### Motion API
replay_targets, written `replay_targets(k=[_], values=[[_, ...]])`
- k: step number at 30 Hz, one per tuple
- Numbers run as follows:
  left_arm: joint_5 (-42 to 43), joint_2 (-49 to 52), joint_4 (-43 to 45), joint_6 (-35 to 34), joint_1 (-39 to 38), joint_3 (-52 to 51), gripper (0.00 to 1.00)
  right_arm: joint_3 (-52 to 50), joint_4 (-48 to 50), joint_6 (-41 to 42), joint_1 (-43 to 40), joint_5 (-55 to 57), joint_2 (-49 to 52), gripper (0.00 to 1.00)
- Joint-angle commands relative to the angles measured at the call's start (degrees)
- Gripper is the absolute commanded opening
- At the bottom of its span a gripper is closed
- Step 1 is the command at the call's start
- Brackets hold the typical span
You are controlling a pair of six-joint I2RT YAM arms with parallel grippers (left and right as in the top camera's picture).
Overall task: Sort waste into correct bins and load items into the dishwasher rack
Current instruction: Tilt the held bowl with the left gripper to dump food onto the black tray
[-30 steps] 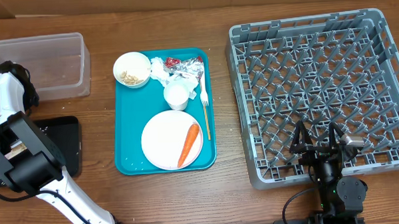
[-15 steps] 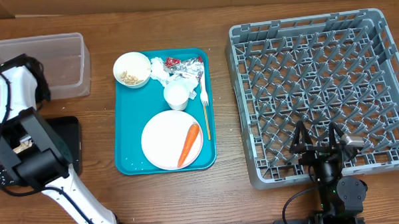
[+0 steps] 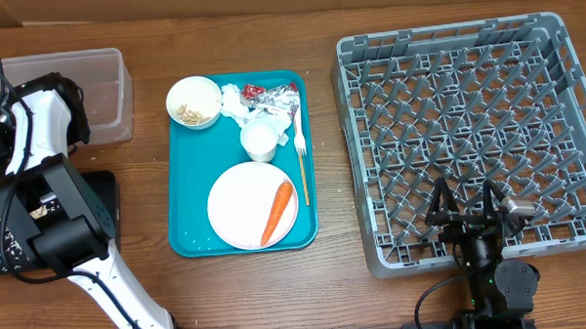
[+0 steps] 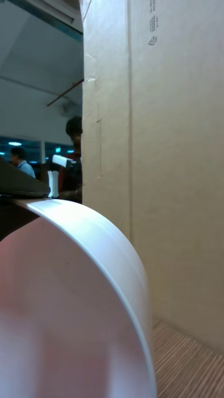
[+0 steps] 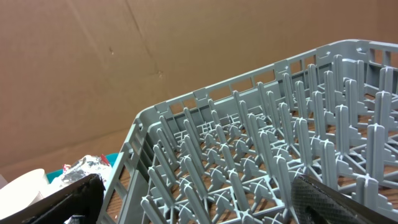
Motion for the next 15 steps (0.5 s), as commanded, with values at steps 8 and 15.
replay_targets(k=[8,15], values=[[15.85,-2.56,-0.42,-0.35,4.94,0.44,0.04,-0.59,0.46,0.07,-0.35,-0.02,-0.46,1.00],[17.94,-4.55,-0.42,-0.81,6.49,0.44,0.04,-0.59,0.46,0.07,-0.35,-0.02,-0.46,1.00]])
